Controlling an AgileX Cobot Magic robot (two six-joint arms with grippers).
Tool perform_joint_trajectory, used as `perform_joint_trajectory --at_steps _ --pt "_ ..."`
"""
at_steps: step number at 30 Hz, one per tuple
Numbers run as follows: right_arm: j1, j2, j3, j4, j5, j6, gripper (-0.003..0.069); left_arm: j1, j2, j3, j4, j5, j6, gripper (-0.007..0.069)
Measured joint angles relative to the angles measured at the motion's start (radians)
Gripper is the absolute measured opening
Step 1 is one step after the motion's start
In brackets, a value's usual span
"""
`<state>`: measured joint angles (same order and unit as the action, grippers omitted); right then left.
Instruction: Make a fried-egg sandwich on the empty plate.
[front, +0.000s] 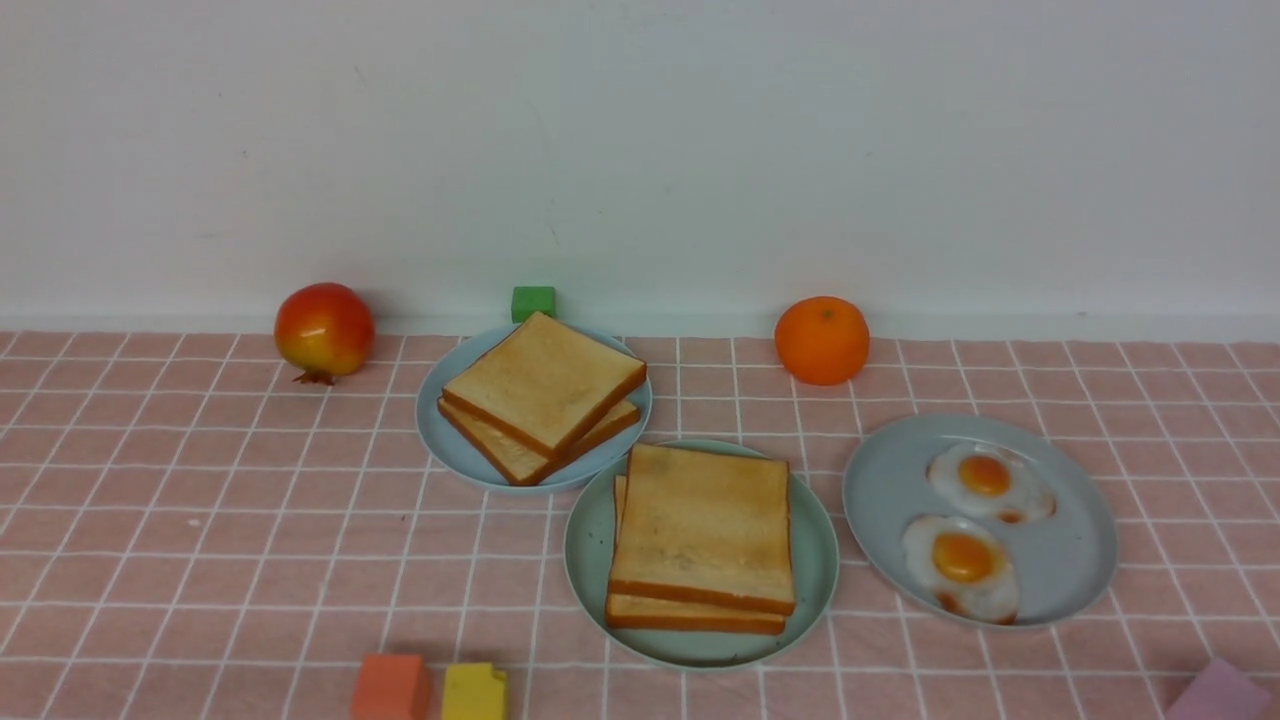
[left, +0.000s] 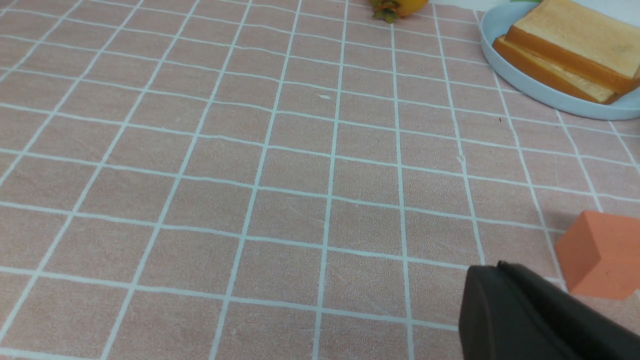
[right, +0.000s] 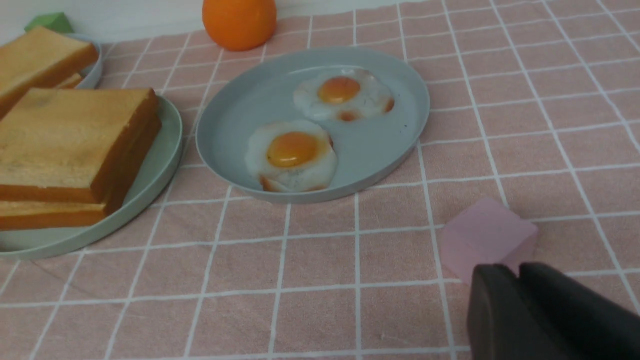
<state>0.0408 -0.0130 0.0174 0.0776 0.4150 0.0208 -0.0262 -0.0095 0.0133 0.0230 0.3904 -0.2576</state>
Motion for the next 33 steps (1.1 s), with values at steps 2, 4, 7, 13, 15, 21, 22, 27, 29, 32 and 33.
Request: perform_joint_trajectory --at_steps 2,4,7,13,15,21,22,27,29,32,33 --pt "0.000 0.000 0.000 -0.003 -0.001 0.000 0.0097 0.000 0.000 0.000 0.000 0.000 0.000 0.0039" --pt "0.000 0.000 0.000 -0.005 -0.002 0.003 0.0101 0.000 0.000 0.000 0.000 0.000 0.000 0.0041" --pt "0.000 0.000 0.000 -0.005 -0.002 0.003 0.0106 0.000 0.000 0.000 0.000 0.000 0.000 0.0042" --pt "-0.001 0.000 0.000 -0.005 -0.003 0.003 0.0111 0.000 0.000 0.000 0.000 -0.001 0.000 0.0042" --pt "-0.001 0.000 0.000 -0.005 -0.003 0.003 0.0113 0.000 0.000 0.000 0.000 -0.001 0.000 0.0042" --pt "-0.001 0.000 0.000 -0.006 -0.003 0.003 0.0120 0.000 0.000 0.000 0.000 -0.001 0.000 0.0042" --pt "-0.001 0.000 0.000 -0.006 -0.003 0.003 0.0121 0.000 0.000 0.000 0.000 -0.001 0.000 0.0042" --pt "-0.001 0.000 0.000 -0.006 -0.003 0.003 0.0127 0.000 0.000 0.000 0.000 -0.001 0.000 0.0045" --pt "-0.001 0.000 0.000 -0.006 -0.003 0.003 0.0127 0.000 0.000 0.000 0.000 -0.001 0.000 0.0048" --pt "-0.001 0.000 0.000 -0.006 -0.003 0.003 0.0132 0.000 0.000 0.000 0.000 -0.001 0.000 0.0054" --pt "-0.001 0.000 0.000 -0.006 -0.003 0.003 0.0133 0.000 0.000 0.000 0.000 -0.001 0.000 0.0055"
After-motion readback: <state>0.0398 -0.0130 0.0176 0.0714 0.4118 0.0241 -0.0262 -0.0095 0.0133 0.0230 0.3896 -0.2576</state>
